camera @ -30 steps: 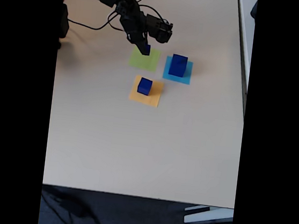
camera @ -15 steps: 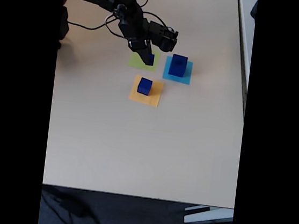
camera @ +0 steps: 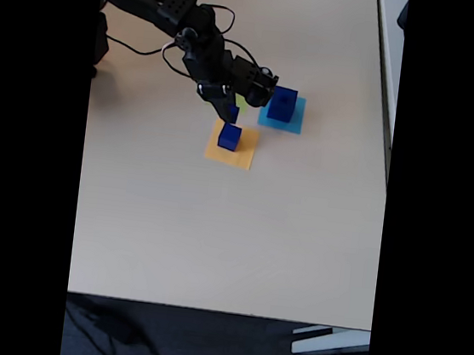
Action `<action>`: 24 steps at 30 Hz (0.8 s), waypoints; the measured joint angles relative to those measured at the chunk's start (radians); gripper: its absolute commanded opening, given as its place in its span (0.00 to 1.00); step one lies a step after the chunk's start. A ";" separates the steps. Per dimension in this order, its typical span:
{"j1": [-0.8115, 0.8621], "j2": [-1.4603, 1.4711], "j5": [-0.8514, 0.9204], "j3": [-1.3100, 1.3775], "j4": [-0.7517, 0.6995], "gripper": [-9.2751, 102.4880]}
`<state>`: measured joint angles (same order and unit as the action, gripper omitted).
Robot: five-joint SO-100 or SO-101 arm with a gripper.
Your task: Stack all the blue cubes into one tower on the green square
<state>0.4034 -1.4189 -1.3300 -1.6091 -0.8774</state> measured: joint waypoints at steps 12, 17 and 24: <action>0.032 0.054 0.009 0.049 0.018 0.15; 0.037 0.077 0.009 0.083 0.018 0.14; 0.035 0.078 0.008 0.083 0.018 0.14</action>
<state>0.4387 -1.3407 -1.3223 -1.5263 -0.8590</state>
